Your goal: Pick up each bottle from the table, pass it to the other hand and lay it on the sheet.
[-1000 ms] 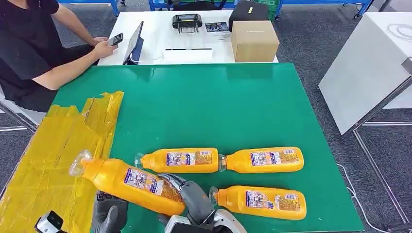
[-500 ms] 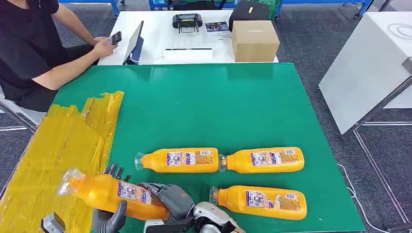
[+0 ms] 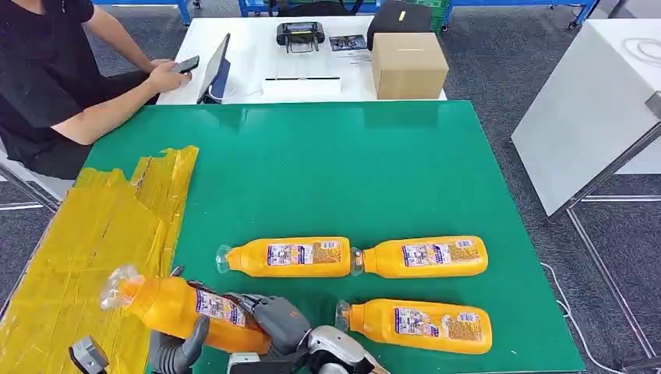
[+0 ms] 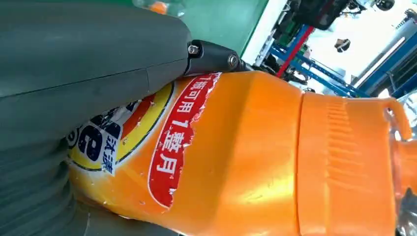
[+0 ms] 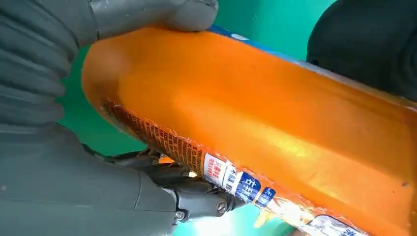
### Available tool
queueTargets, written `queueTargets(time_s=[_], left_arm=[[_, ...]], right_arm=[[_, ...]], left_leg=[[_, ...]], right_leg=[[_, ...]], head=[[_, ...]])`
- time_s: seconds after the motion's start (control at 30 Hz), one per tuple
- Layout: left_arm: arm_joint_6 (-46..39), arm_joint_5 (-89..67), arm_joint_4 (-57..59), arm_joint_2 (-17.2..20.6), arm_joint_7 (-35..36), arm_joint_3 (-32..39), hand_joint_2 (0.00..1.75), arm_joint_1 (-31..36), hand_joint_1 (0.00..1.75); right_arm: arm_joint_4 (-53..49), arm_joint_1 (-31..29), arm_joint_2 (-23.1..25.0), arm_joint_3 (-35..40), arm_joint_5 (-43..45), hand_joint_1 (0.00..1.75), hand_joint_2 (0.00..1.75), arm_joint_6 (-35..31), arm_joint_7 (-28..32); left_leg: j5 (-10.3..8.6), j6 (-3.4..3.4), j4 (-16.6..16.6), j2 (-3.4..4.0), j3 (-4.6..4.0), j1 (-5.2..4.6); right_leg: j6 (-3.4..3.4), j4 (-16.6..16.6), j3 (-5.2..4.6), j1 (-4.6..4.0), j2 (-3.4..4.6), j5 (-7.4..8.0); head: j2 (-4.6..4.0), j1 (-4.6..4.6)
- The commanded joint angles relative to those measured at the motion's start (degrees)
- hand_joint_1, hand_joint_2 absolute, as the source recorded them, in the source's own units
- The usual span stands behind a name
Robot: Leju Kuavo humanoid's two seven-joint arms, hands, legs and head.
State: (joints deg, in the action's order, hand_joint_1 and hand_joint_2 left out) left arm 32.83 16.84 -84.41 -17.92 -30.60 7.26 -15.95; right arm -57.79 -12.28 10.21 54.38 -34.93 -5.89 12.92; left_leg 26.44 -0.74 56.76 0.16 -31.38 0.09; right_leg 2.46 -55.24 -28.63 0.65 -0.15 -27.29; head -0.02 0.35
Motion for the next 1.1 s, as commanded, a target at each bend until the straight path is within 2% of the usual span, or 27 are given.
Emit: queueTargets(time_s=[0.03,0.07,0.1,0.13,0.17,0.23,0.27,0.37,0.4,0.5,0.53,0.7,0.8,0.9,1.1], left_arm=[[-11.43,-15.27,-10.22,2.88,-4.41,0.45,1.75,0.68,1.75],[-15.53,-19.82,-12.05,3.83,-5.99,1.36,1.75,0.96,1.75],[-18.76,-23.35,-13.67,4.64,-6.62,2.19,1.75,1.47,1.75],[-26.02,-31.61,-15.36,5.97,-6.81,3.42,1.75,3.11,1.75],[-27.62,-33.67,-15.56,7.32,-6.02,3.85,1.75,4.55,1.75],[-36.03,-43.69,-13.42,11.14,-4.04,4.5,1.75,8.83,1.75],[-36.88,-44.72,-12.56,12.08,-3.98,4.69,1.75,9.81,1.75],[-37.05,-44.77,-11.92,12.03,-4.08,4.74,1.75,9.87,1.75],[-41.64,-50.28,-11.6,12.52,-3.97,4.3,1.75,9.93,1.75],[-51.62,-64.98,-7.07,16.06,-1.33,1.9,1.75,11.6,1.75],[-52.92,-67.24,-4.49,16.95,-0.75,1.11,1.75,12.32,1.75],[-56.69,-75.56,4.27,19.48,1.23,-2.17,1.75,13.42,1.75],[-57.5,-76.88,8.97,20.18,1.25,-3.57,1.75,14.3,1.75],[-54.54,-78.03,16.58,22.99,0.84,-6.03,1.75,15.89,1.75],[-54.54,-77.63,17.37,23.3,0.37,-5.98,1.75,15.89,1.75]], right_arm=[[-16.08,5.57,-2.81,-7.66,-1.87,0.0,1.75,-7.5,-0.59],[-18.54,5.91,-3.27,-9.09,-1.8,0.0,0.0,-7.94,-0.71],[-20.37,5.97,-3.76,-10.7,-1.41,0.0,0.0,-8.03,-1.27],[-21.76,4.74,-4.74,-12.43,-2.17,0.0,0.0,-8.31,-2.35],[-22.22,3.54,-5.28,-13.5,-2.19,0.0,0.0,-7.98,-2.55],[-21.48,-0.57,-6.07,-15.94,-1.92,0.0,0.0,-6.06,-3.01],[-20.98,-1.8,-6.1,-16.72,-1.7,0.0,1.75,-5.4,-3.39],[-20.24,-2.07,-5.7,-17.12,-1.55,0.0,1.75,-5.07,-3.44],[-19.84,-2.49,-5.76,-17.0,-1.46,0.0,1.75,-5.06,-3.41],[-15.1,-8.26,-6.59,-17.16,1.01,0.0,1.75,-1.95,-4.62],[-12.33,-10.64,-6.56,-17.44,1.95,0.0,1.75,-0.75,-4.79],[-3.72,-14.85,-5.15,-16.74,5.0,0.0,1.75,3.25,-4.12],[1.06,-16.94,-4.68,-15.26,5.94,0.0,1.75,4.93,-4.28],[7.57,-20.85,-3.77,-13.08,8.07,0.0,1.75,7.96,-4.34],[8.09,-21.24,-3.65,-12.93,8.28,0.0,1.75,8.06,-4.27]], left_leg=[[0.01,0.02,0.04,-0.1,-0.07,0.08],[0.03,0.04,0.1,-0.09,-0.17,0.11],[0.06,0.06,0.12,-0.1,-0.14,0.16],[0.0,0.04,0.09,-0.07,-0.22,0.1],[-0.01,0.05,0.12,-0.17,-0.26,0.13],[-0.06,0.06,0.08,-0.18,-0.22,0.09],[-0.1,0.05,0.04,-0.15,-0.21,0.07],[-0.17,0.08,0.07,-0.19,-0.21,0.16],[-0.15,0.11,0.01,-0.05,-0.12,0.07],[-0.18,0.09,-0.02,-0.05,-0.04,0.06],[-0.19,0.1,0.0,-0.02,-0.06,0.12],[-0.22,0.11,-0.1,-0.04,0.03,0.04],[-0.21,0.1,-0.13,-0.05,0.08,0.01],[-0.21,0.14,-0.11,0.0,0.06,0.12],[-0.17,0.12,-0.04,0.0,-0.08,0.09]], right_leg=[[-0.05,0.04,0.01,-0.08,-0.08,0.0],[-0.07,0.0,-0.06,-0.12,-0.07,-0.01],[-0.11,0.0,-0.02,-0.16,-0.06,-0.03],[-0.07,-0.03,-0.16,-0.11,-0.06,0.01],[-0.08,-0.05,-0.17,-0.13,-0.15,0.0],[-0.09,-0.05,-0.14,-0.09,-0.18,0.02],[-0.07,-0.02,-0.15,-0.09,-0.14,0.06],[-0.12,0.01,-0.09,-0.19,-0.17,0.14],[-0.1,0.0,-0.06,-0.09,-0.05,0.11],[-0.2,0.0,0.01,-0.07,-0.05,0.16],[-0.23,0.03,0.0,-0.13,-0.01,0.2],[-0.22,0.06,0.06,-0.05,-0.03,0.2],[-0.21,0.07,0.09,-0.01,-0.05,0.18],[-0.27,0.11,0.1,-0.13,0.01,0.22],[-0.22,0.02,-0.02,-0.1,0.0,0.17]], head=[[0.0,0.0],[0.0,0.04],[0.0,-0.02],[0.0,0.04],[0.0,0.0],[0.0,0.0],[0.0,0.0],[0.0,0.0],[0.0,0.0],[0.0,0.0],[0.0,0.02],[0.0,0.0],[0.0,0.0],[0.0,0.02],[0.0,0.0]])
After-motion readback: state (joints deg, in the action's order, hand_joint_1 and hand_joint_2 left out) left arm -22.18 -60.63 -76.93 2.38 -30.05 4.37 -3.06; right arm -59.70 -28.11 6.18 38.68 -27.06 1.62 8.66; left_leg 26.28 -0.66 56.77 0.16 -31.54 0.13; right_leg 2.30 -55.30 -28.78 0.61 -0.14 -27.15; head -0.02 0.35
